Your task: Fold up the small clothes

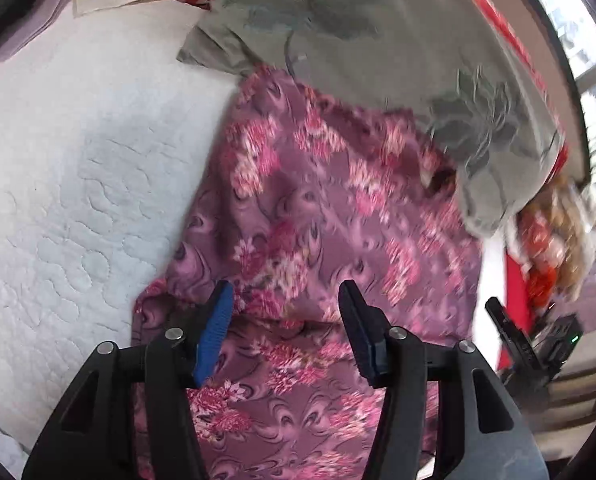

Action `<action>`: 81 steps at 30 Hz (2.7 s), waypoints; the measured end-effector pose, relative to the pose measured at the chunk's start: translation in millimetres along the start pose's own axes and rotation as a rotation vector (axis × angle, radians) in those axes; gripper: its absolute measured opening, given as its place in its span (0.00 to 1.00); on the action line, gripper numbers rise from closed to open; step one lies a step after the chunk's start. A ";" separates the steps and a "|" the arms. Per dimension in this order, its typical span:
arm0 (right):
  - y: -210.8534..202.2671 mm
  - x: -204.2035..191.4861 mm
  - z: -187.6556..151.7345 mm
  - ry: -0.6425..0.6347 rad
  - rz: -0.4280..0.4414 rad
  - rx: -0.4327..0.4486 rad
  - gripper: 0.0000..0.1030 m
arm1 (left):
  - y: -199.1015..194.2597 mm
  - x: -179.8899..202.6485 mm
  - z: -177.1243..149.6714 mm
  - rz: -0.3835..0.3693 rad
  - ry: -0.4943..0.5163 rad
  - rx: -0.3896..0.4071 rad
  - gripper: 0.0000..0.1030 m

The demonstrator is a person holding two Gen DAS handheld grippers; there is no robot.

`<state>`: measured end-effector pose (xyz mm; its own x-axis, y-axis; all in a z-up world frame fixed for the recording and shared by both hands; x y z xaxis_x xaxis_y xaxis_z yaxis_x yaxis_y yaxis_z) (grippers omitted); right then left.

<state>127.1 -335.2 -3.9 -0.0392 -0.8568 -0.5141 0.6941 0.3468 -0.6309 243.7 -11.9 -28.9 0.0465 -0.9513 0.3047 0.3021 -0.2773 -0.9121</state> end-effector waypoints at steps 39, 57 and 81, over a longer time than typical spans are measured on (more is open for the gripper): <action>-175.3 91.0 -292.6 0.376 0.100 -0.246 0.60 | -68.9 -133.4 -224.2 0.006 0.033 -0.302 0.57; -128.9 72.9 -313.2 0.505 0.515 -0.241 0.08 | -86.1 -117.4 -251.7 0.038 0.091 -0.320 0.09; -205.8 2.1 -171.8 0.326 0.588 0.069 0.07 | -121.3 -93.9 -153.4 -0.343 -0.102 -0.117 0.08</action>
<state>-139.2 -342.8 25.1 0.1518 -0.3701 -0.9165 0.7101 0.6858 -0.1593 56.6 90.4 11.0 0.0582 -0.7840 0.6180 0.2060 -0.5963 -0.7759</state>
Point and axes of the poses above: each gripper's, at about its wrist camera, not at the fingertips, and y roughly the way its jaws point, x to its right, z to its top, the point moved 3 cm from there along y, roughly the way its jaws point, and after that the axes turned 6 degrees about z, right-handed, at the moved point
